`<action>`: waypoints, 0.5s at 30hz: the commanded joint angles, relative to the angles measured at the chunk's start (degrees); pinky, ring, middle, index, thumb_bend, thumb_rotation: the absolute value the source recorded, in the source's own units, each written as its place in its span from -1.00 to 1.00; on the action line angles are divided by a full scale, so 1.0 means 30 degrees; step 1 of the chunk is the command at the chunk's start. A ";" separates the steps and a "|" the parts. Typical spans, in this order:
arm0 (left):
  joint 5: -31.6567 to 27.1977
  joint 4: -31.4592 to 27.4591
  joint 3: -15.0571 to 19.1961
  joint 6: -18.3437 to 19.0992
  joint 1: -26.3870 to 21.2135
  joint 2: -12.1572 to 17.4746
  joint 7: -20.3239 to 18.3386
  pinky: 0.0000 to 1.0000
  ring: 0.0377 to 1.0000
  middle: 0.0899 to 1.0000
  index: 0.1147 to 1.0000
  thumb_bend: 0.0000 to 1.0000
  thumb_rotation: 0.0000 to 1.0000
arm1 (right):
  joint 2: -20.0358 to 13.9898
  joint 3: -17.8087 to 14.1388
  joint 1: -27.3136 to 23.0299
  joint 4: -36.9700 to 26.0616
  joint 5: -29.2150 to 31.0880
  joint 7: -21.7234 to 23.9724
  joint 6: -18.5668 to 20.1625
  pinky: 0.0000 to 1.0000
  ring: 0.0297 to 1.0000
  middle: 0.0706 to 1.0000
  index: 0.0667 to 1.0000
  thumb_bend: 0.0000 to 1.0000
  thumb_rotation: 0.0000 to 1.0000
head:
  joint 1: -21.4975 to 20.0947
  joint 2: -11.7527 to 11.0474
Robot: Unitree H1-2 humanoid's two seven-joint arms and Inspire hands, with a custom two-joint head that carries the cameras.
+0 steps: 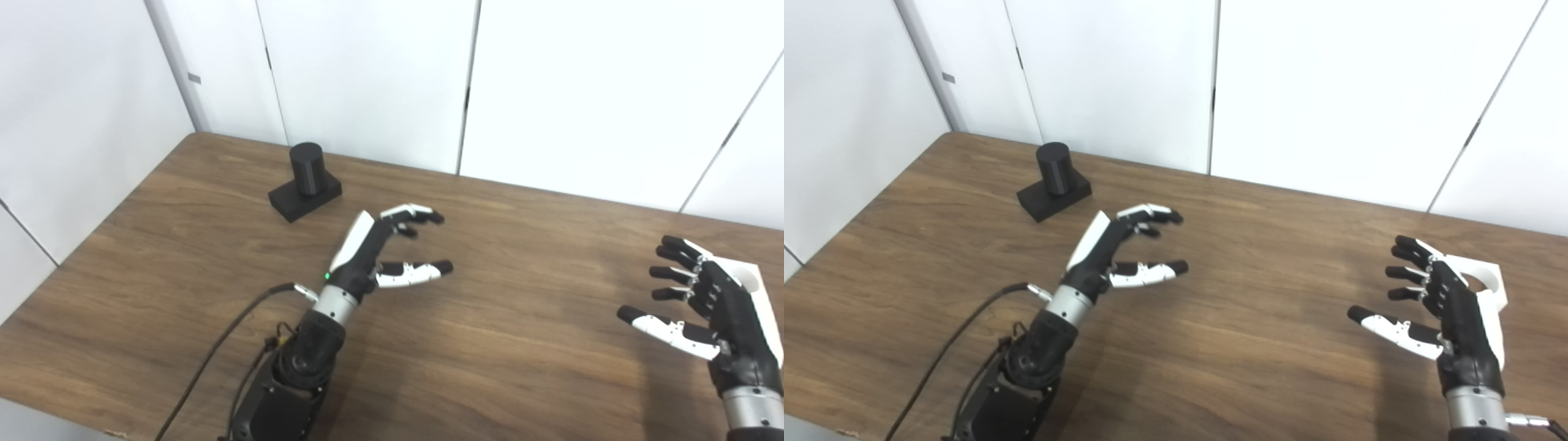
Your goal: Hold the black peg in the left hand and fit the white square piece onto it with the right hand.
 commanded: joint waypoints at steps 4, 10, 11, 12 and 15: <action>0.1564 -0.1338 0.0334 0.0732 -0.1300 0.1789 0.0030 0.36 0.55 0.52 0.39 0.47 -0.50 | -0.0124 -0.0006 -0.0533 -0.0676 -0.0212 0.0067 0.0045 0.14 0.40 0.55 0.55 0.35 -1.00 | 0.0072 -0.0112; 0.2233 -0.1292 0.0446 0.1403 -0.2197 0.3328 -0.0100 0.36 0.56 0.54 0.38 0.47 -0.57 | -0.0027 0.0006 -0.0548 -0.0639 -0.0226 0.0011 0.0143 0.15 0.40 0.53 0.54 0.34 -1.00 | 0.0132 -0.0167; 0.2202 -0.1258 0.0503 0.1525 -0.2288 0.3468 -0.0089 0.36 0.57 0.55 0.39 0.47 -0.57 | -0.0006 -0.0002 -0.0552 -0.0621 -0.0177 0.0004 0.0109 0.14 0.40 0.53 0.54 0.34 -1.00 | 0.0149 -0.0183; 0.2205 -0.1219 0.0614 0.1699 -0.2392 0.3581 -0.0010 0.36 0.58 0.57 0.39 0.47 -0.57 | 0.0027 -0.0010 -0.0551 -0.0645 -0.0103 0.0014 0.0134 0.14 0.40 0.52 0.54 0.34 -1.00 | 0.0141 -0.0193; 0.2511 -0.1192 0.0969 0.2303 -0.2623 0.3685 0.0445 0.40 0.63 0.61 0.42 0.51 -0.53 | 0.0061 -0.0004 -0.0578 -0.0645 -0.0067 0.0010 0.0180 0.14 0.38 0.52 0.55 0.32 -1.00 | 0.0101 -0.0177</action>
